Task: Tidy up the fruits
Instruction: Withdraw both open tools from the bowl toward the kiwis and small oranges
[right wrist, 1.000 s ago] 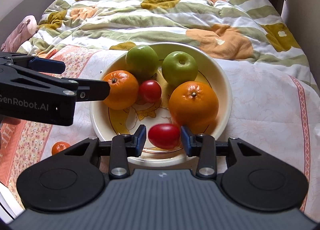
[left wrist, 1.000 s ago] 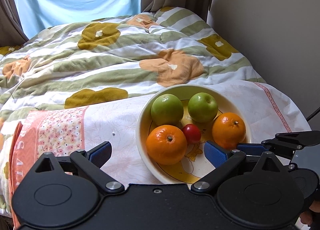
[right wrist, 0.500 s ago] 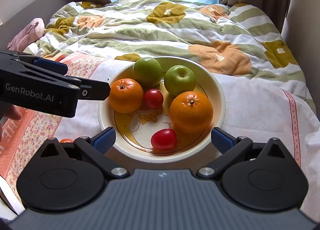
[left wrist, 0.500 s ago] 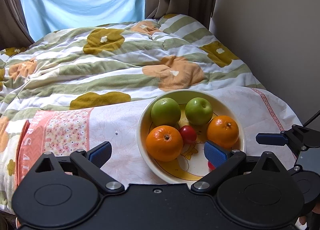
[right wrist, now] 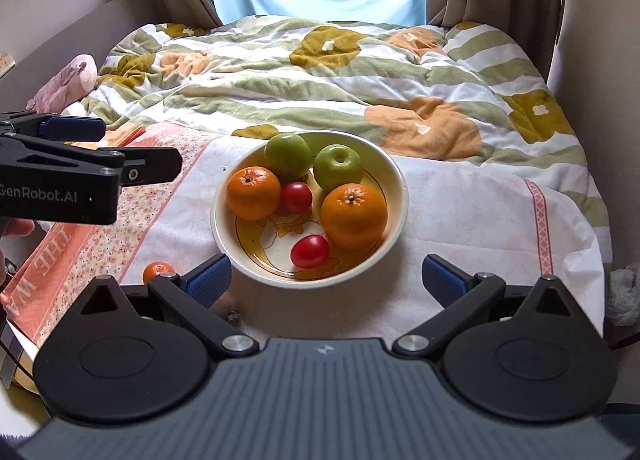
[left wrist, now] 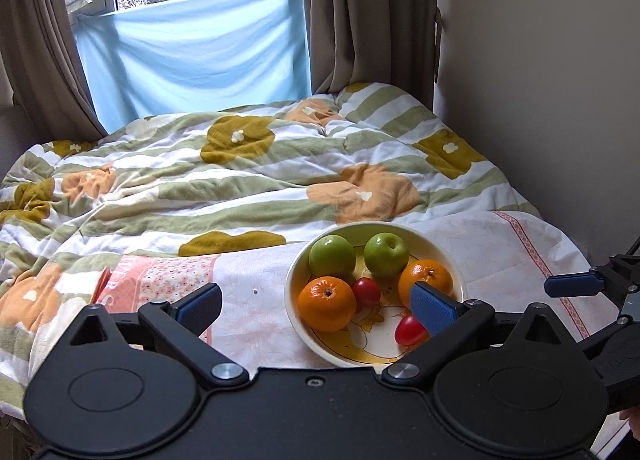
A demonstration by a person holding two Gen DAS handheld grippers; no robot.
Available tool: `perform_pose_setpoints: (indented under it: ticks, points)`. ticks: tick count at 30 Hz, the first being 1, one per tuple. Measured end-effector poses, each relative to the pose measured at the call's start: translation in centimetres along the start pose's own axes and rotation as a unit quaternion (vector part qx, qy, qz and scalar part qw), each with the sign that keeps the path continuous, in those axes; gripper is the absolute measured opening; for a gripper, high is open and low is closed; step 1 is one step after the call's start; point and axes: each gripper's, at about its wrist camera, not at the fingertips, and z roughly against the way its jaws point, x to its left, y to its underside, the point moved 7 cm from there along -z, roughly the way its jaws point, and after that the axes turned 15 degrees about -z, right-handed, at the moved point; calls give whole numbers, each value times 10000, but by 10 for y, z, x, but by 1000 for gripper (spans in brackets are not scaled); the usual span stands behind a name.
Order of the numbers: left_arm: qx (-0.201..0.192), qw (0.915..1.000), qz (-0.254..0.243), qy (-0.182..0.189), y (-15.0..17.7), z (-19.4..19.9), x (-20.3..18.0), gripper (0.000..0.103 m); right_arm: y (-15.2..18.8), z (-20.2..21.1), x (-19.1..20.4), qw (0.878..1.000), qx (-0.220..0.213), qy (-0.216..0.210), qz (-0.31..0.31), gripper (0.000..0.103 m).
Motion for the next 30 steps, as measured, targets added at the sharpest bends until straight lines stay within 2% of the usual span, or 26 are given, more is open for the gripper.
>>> perform_pose_setpoints:
  ticks: [4, 10, 16, 21, 30]
  points:
    - [-147, 9997, 174, -23, 1, 22, -5, 103, 2, 30, -13, 9995, -262, 141, 95, 103]
    - [-349, 9989, 253, -167, 6, 49, -24, 103, 12, 65, -36, 9996, -288, 31, 6, 103]
    - [-324, 9988, 359, 0, 20, 59, -54, 102, 34, 83, -52, 9994, -331, 37, 112, 103]
    - [-165, 9992, 313, 182, 33, 51, -82, 102, 64, 78, -62, 9994, -235, 55, 239, 103]
    - [483, 9960, 523, 542, 65, 0, -125, 97, 108, 44, -85, 9995, 19, 204, 231, 103]
